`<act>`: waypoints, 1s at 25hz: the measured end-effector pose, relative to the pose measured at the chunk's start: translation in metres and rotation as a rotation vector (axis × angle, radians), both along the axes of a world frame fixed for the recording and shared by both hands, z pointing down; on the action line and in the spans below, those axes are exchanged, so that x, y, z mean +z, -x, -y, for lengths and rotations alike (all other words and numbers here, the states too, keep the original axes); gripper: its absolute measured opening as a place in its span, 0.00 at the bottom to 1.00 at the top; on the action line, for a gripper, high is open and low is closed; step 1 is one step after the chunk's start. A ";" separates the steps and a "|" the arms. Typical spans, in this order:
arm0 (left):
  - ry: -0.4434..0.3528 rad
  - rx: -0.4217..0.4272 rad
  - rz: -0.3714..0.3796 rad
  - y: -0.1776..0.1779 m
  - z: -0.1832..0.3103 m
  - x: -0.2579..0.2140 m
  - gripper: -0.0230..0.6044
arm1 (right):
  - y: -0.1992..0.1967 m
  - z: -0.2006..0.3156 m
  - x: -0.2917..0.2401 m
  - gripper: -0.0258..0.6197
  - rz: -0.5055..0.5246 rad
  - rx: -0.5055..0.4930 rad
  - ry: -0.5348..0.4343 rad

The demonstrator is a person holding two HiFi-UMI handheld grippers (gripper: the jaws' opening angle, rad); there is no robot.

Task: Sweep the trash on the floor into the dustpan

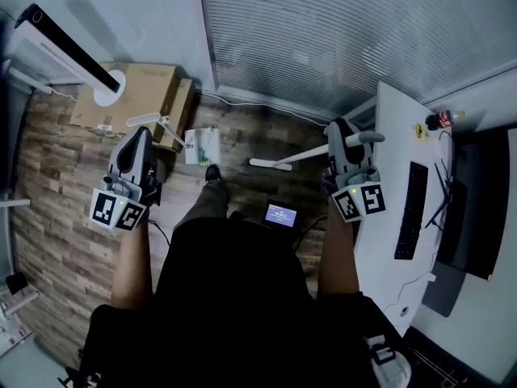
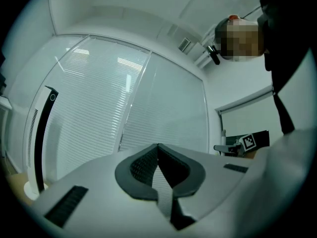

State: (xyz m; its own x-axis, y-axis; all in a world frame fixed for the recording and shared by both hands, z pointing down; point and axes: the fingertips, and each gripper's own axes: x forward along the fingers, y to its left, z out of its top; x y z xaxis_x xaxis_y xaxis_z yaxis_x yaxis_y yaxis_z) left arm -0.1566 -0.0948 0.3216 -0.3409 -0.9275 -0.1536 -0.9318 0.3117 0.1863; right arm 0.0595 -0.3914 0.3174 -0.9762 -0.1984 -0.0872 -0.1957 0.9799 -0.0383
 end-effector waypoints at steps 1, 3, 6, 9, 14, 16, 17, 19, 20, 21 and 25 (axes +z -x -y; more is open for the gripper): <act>0.006 0.001 -0.003 -0.012 -0.005 0.000 0.03 | -0.006 -0.005 0.004 0.10 -0.007 -0.011 0.005; 0.020 0.000 -0.008 -0.033 -0.014 0.002 0.03 | -0.017 -0.018 0.012 0.09 -0.019 -0.034 0.006; 0.047 -0.004 -0.018 -0.060 -0.026 0.006 0.03 | -0.032 -0.040 0.024 0.08 -0.031 -0.069 0.011; 0.092 0.006 -0.010 -0.082 -0.035 0.012 0.03 | -0.045 -0.056 0.041 0.08 -0.051 -0.088 0.034; 0.121 0.023 -0.011 -0.099 -0.040 0.017 0.03 | -0.063 -0.078 0.063 0.08 -0.077 -0.087 0.049; 0.138 0.032 -0.004 -0.102 -0.039 0.023 0.03 | -0.068 -0.088 0.066 0.08 -0.076 -0.087 0.047; 0.147 0.038 -0.001 -0.104 -0.038 0.026 0.03 | -0.071 -0.092 0.068 0.08 -0.076 -0.086 0.047; 0.147 0.055 0.012 -0.110 -0.035 0.026 0.03 | -0.075 -0.099 0.071 0.08 -0.082 -0.079 0.047; 0.140 0.064 0.026 -0.114 -0.034 0.024 0.03 | -0.077 -0.102 0.072 0.08 -0.086 -0.074 0.047; 0.135 0.068 0.043 -0.117 -0.034 0.021 0.03 | -0.078 -0.105 0.072 0.08 -0.089 -0.069 0.045; 0.118 0.049 0.060 -0.115 -0.046 0.021 0.03 | -0.080 -0.128 0.064 0.08 -0.095 -0.072 0.029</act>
